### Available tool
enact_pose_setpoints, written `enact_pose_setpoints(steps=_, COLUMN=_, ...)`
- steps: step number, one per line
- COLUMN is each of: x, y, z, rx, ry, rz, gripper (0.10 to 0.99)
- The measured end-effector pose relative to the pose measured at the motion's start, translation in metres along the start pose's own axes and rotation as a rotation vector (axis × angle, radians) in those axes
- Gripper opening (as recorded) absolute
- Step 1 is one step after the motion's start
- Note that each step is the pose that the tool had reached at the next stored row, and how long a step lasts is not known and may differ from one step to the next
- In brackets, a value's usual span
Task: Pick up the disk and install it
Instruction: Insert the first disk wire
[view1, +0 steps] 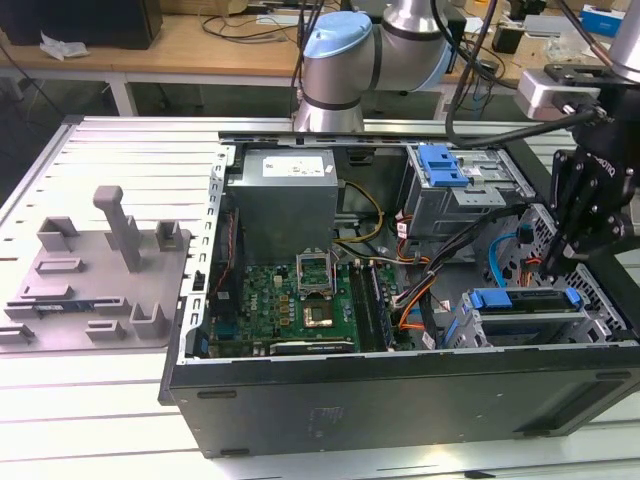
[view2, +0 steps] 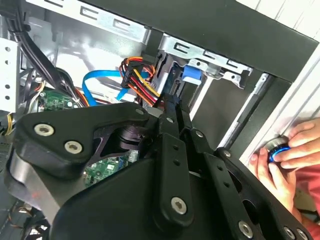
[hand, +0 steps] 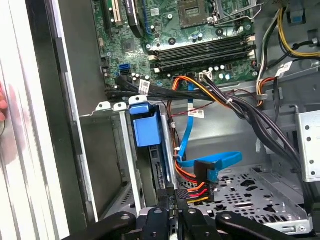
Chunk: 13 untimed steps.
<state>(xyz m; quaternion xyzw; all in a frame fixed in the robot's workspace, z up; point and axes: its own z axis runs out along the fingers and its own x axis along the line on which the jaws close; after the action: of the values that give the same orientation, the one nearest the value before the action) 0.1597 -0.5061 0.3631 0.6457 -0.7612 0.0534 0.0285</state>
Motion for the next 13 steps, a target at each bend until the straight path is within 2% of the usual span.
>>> enact_pose_setpoints(steps=3, x=0.0021, y=-0.0003, z=0.0003, rx=-0.001, ry=-0.0026, rz=-0.002, gripper=0.165)
enact_pose_setpoints(steps=6, x=0.0059, y=-0.0009, z=0.0008, rx=-0.003, ry=-0.0177, rz=-0.003, gripper=0.165)
enact_pose_setpoints(steps=7, x=0.0078, y=-0.0012, z=0.0011, rx=-0.005, ry=-0.0286, rz=-0.004, gripper=0.165)
enact_pose_setpoints(steps=11, x=0.0120, y=-0.0019, z=0.0017, rx=-0.009, ry=-0.0569, rz=-0.007, gripper=0.165)
enact_pose_setpoints(steps=12, x=0.0145, y=-0.0023, z=0.0020, rx=-0.012, ry=-0.0770, rz=-0.010, gripper=0.165)
enact_pose_setpoints(steps=13, x=0.0147, y=-0.0023, z=0.0020, rx=-0.012, ry=-0.0780, rz=-0.010, gripper=0.165)
